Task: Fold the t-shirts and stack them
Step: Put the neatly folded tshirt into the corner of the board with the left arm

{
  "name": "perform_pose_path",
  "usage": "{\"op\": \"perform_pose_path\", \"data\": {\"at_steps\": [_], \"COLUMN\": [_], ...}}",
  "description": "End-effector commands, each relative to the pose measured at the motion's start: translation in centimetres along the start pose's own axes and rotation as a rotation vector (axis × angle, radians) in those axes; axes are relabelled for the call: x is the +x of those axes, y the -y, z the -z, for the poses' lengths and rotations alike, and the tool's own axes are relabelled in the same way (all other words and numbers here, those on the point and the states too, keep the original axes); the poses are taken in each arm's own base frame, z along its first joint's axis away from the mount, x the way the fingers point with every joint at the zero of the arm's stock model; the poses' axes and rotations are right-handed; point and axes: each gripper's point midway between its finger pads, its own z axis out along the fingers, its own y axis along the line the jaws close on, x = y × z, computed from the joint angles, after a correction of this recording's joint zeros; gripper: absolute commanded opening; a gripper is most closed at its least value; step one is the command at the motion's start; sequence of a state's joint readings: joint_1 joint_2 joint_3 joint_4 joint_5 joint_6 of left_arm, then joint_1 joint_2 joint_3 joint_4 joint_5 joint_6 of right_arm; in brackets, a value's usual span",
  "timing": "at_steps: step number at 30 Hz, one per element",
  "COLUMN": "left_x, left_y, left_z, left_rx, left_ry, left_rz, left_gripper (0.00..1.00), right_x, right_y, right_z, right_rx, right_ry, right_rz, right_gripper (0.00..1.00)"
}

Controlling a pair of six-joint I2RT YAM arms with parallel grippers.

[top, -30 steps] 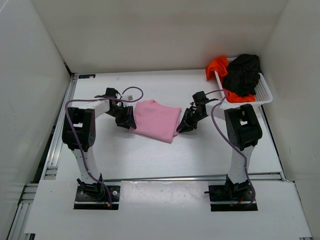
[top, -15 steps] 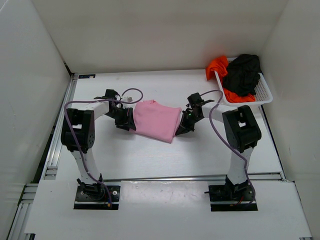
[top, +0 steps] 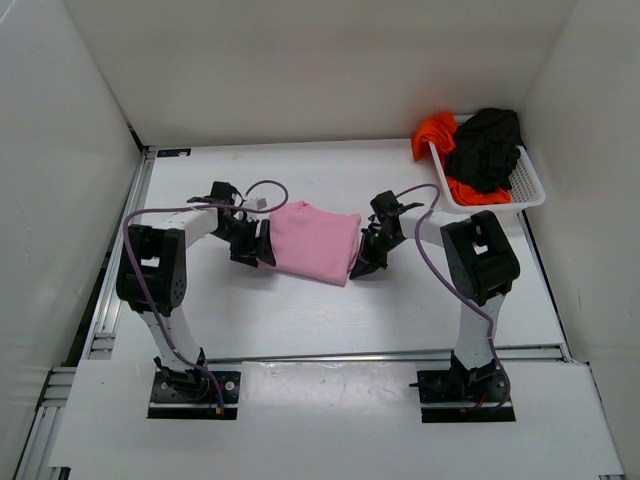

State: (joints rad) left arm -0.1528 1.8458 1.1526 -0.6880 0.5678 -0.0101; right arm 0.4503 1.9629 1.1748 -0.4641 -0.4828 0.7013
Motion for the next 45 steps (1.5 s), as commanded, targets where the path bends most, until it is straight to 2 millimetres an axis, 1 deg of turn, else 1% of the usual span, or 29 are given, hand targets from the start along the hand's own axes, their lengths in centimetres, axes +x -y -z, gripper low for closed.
{"op": "perform_pose_path", "data": {"at_steps": [1, 4, 6, 7, 8, 9, 10, 12, 14, 15, 16, 17, 19, 20, 21, 23, 24, 25, 26, 27, 28, 30, 31, 36, 37, 39, 42, 44, 45], "left_x": [-0.2, -1.0, -1.8, -3.0, -3.4, -4.6, -5.2, -6.6, -7.0, -7.8, -8.1, -7.5, -8.3, -8.3, -8.0, -7.6, -7.7, -7.3, -7.7, -7.6, -7.7, -8.1, -7.9, -8.8, -8.9, -10.1, -11.5, -12.3, -13.5], "left_y": [1.3, 1.8, 2.0, 1.7, 1.0, 0.9, 0.3, -0.7, -1.1, -0.8, -0.7, -0.6, -0.5, -1.2, -1.3, -1.4, -1.2, -0.9, -0.4, -0.5, -0.2, 0.1, 0.1, 0.2, -0.4, -1.7, -4.6, -7.7, -8.6], "left_z": [2.2, 3.4, 4.2, 5.0, 4.6, 4.8, 4.7, 3.8, 2.4, 2.3, 1.7, 0.5, -0.2, -0.7, -1.6, -2.4, -2.5, -3.1, -2.9, -3.2, -3.0, -2.8, -2.8, -2.0, -1.6, -0.5, 1.4, 2.6, 3.7], "left_rx": [-0.011, -0.025, -0.043, -0.067, -0.070, -0.084, -0.088, -0.090, -0.060, -0.037, -0.034, -0.008, -0.005, -0.029, -0.027, -0.006, 0.011, 0.028, 0.051, 0.051, 0.065, 0.076, 0.076, 0.074, 0.070, 0.053, -0.004, -0.064, -0.091], "left_ry": [0.048, 0.077, 0.101, 0.133, 0.124, 0.141, 0.144, 0.137, 0.108, 0.116, 0.108, 0.063, 0.052, 0.038, 0.003, -0.025, -0.031, -0.047, -0.039, -0.046, -0.045, -0.036, -0.044, -0.020, -0.010, 0.030, 0.078, 0.110, 0.139], "left_rz": [-0.044, -0.062, -0.075, -0.082, -0.065, -0.074, -0.063, -0.048, -0.033, -0.039, -0.044, -0.030, -0.035, -0.026, -0.016, 0.001, 0.006, 0.006, 0.001, 0.006, 0.005, -0.001, 0.004, -0.001, 0.012, 0.028, 0.072, 0.115, 0.118], "left_gripper": [0.74, 0.80, 0.83, 0.83, 0.85, 0.85, 0.86, 0.88, 0.91, 0.92, 0.92, 0.92, 0.92, 0.87, 0.84, 0.78, 0.69, 0.65, 0.60, 0.54, 0.40, 0.17, 0.10, 0.10, 0.10, 0.10, 0.10, 0.10, 0.10], "right_x": [0.4, -0.3, -0.6, -0.9, -1.2, -1.8, -1.8, -2.0, -1.9, -1.9, -1.9, -1.9, -1.6, -1.6, -1.5, -1.5, -1.8, -1.9, -1.7, -1.8, -1.8, -1.9, -2.1, -2.7, -2.6, -2.8, -3.5, -3.5, -3.6], "right_y": [1.8, 2.6, 2.4, 2.2, 2.2, 2.0, 2.0, 1.7, 1.4, 1.4, 1.4, 1.6, 1.9, 1.9, 2.1, 2.1, 2.4, 2.3, 2.4, 2.5, 2.6, 3.0, 3.0, 3.7, 3.9, 4.4, 4.9, 5.0, 5.2], "right_z": [2.4, 4.2, 5.5, 6.0, 6.5, 7.2, 7.2, 7.4, 7.5, 7.5, 7.5, 7.3, 7.1, 7.1, 7.2, 7.2, 7.4, 7.7, 7.7, 7.7, 7.7, 7.9, 8.3, 9.4, 9.5, 10.2, 11.1, 11.8, 11.9], "right_rx": [0.153, 0.228, 0.228, 0.238, 0.232, 0.227, 0.227, 0.221, 0.214, 0.214, 0.214, 0.219, 0.225, 0.225, 0.232, 0.233, 0.240, 0.236, 0.241, 0.248, 0.248, 0.261, 0.257, 0.261, 0.274, 0.274, 0.292, 0.302, 0.310], "right_ry": [0.021, 0.072, 0.112, 0.133, 0.147, 0.174, 0.174, 0.182, 0.177, 0.177, 0.177, 0.170, 0.161, 0.161, 0.166, 0.166, 0.175, 0.181, 0.174, 0.179, 0.180, 0.181, 0.190, 0.215, 0.212, 0.222, 0.249, 0.256, 0.261], "right_rz": [0.064, 0.090, 0.108, 0.114, 0.107, 0.107, 0.107, 0.111, 0.111, 0.111, 0.111, 0.108, 0.102, 0.102, 0.102, 0.102, 0.094, 0.107, 0.103, 0.103, 0.103, 0.091, 0.095, 0.077, 0.082, 0.060, 0.068, 0.068, 0.068], "right_gripper": [0.05, 0.11, 0.14, 0.19, 0.22, 0.24, 0.27, 0.29, 0.29, 0.29, 0.29, 0.29, 0.29, 0.29, 0.29, 0.29, 0.29, 0.29, 0.29, 0.29, 0.29, 0.29, 0.29, 0.30, 0.30, 0.30, 0.30, 0.30, 0.30]}}
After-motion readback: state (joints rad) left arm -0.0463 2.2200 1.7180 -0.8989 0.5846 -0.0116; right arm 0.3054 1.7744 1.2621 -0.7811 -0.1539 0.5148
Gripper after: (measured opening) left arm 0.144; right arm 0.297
